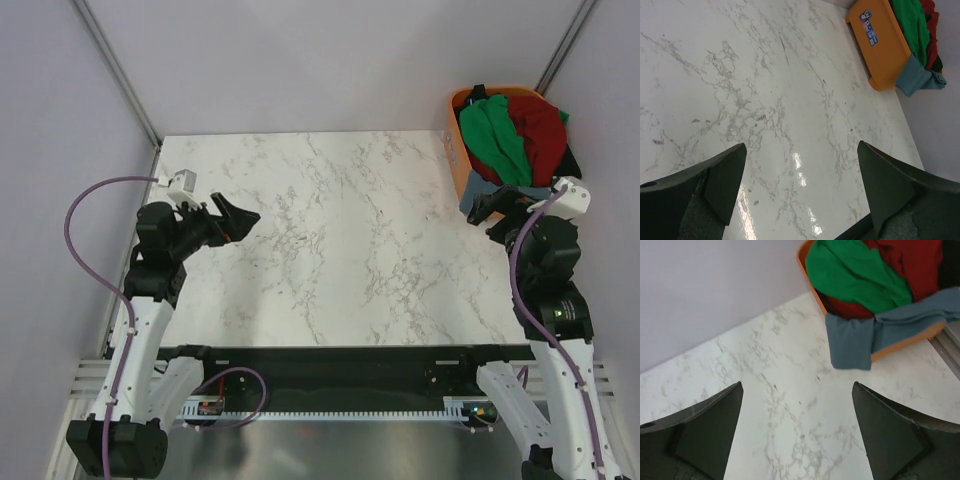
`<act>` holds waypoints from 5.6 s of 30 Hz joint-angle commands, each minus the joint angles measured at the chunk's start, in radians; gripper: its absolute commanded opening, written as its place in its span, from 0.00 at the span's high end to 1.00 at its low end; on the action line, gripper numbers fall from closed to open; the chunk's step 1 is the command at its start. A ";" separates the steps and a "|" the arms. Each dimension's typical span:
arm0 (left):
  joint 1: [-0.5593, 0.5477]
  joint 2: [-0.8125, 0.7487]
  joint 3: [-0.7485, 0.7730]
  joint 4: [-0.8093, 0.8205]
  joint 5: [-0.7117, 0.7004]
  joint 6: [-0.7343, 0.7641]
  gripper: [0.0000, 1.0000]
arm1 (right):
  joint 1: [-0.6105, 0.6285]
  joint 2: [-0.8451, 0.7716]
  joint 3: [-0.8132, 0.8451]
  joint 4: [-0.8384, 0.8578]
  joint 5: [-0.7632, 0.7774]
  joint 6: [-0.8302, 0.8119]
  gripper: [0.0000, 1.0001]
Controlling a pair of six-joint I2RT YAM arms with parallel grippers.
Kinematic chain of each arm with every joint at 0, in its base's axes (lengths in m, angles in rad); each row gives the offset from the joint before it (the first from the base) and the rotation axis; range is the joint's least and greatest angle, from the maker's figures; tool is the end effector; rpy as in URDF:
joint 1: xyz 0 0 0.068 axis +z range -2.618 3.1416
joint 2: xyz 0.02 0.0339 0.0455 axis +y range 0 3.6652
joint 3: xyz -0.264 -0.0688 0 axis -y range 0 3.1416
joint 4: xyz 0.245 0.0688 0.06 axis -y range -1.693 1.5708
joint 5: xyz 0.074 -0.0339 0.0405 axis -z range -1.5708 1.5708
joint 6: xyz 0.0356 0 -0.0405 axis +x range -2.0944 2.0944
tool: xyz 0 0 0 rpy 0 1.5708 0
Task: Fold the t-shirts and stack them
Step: Grab the tshirt from the pile, then move the tshirt to the center of the board, then flatten the tshirt out
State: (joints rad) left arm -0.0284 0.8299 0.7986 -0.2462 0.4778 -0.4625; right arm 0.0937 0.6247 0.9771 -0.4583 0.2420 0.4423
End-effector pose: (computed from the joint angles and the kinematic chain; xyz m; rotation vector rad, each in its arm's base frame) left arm 0.1896 -0.0218 0.3317 -0.0665 1.8875 -0.7796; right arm 0.1233 0.0030 0.3973 0.4688 1.6107 0.2016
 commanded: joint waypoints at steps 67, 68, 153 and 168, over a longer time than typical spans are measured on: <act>0.004 0.083 0.004 -0.323 -0.085 0.082 0.00 | 0.129 0.788 1.283 0.224 -0.457 0.070 1.00; 0.002 0.086 0.005 -0.326 -0.087 0.084 0.00 | 0.130 0.785 1.213 0.157 -0.423 0.069 1.00; -0.130 -0.235 0.068 -0.555 -0.811 -0.064 0.00 | 0.783 1.578 0.733 -0.247 0.057 0.061 0.26; -0.130 -0.218 0.063 -0.536 -0.751 -0.048 0.00 | 0.827 1.685 1.192 -0.398 0.048 -0.060 0.21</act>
State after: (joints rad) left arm -0.1608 0.6094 0.8555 -0.8131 -0.2970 -0.5049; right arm 0.8803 2.3253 2.1189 -0.8429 0.2924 0.3885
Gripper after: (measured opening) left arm 0.993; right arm 0.784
